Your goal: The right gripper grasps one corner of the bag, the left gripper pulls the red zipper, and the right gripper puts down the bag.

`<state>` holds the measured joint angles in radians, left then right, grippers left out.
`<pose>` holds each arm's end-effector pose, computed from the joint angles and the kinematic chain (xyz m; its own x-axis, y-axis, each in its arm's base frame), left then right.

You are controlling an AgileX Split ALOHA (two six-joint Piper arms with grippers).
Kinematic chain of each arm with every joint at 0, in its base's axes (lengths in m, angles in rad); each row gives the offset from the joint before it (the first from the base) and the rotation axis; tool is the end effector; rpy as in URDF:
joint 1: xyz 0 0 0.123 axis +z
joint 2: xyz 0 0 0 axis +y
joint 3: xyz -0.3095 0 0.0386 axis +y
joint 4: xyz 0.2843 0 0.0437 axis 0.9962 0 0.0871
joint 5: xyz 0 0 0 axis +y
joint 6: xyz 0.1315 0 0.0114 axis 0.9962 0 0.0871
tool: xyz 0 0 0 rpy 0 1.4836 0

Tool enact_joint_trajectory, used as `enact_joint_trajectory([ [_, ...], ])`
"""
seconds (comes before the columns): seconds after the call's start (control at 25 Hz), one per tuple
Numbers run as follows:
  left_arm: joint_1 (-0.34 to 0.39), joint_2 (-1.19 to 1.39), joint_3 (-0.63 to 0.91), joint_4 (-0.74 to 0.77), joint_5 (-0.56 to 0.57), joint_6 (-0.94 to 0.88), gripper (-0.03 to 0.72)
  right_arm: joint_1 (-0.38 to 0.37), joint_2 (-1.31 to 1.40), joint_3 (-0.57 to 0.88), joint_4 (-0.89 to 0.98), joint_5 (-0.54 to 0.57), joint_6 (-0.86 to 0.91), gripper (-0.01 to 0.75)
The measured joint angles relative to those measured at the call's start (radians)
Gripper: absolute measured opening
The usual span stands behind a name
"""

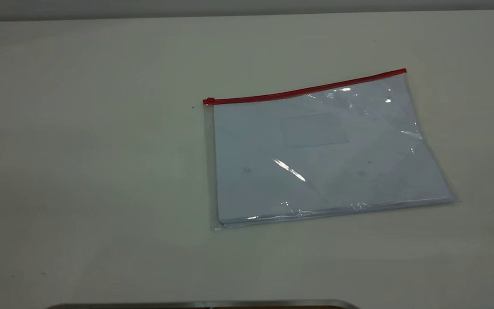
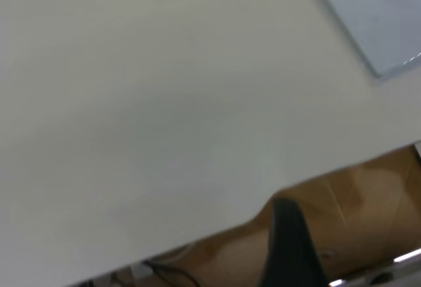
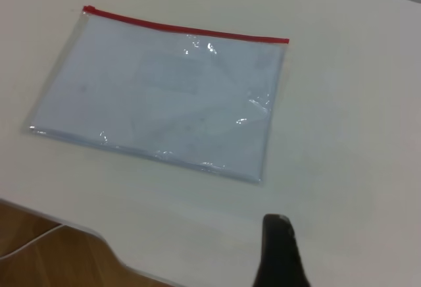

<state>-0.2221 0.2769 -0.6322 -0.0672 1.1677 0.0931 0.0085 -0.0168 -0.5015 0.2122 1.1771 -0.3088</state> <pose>0.0594 -0.0218 0.2972 -0.6273 0.2099 -0.7500 0.3075 0.9515 0.0091 0.0244 0.0259 0.2660 -0.4817 -0.2242 -0.8471 -0.2882 0.9535 -0.0885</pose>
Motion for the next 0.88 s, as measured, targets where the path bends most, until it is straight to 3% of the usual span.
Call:
enact_joint_trajectory([
  [0.44,0.0,0.0,0.141,-0.029,-0.048,-0.008,0.546,0.003,0.0,0.0,-0.011,-0.038,0.021,0.562],
  [0.88,0.0,0.0,0.146,0.039,-0.047,-0.078,0.546,0.003,0.0,0.0,0.001,-0.012,0.023,0.562],
])
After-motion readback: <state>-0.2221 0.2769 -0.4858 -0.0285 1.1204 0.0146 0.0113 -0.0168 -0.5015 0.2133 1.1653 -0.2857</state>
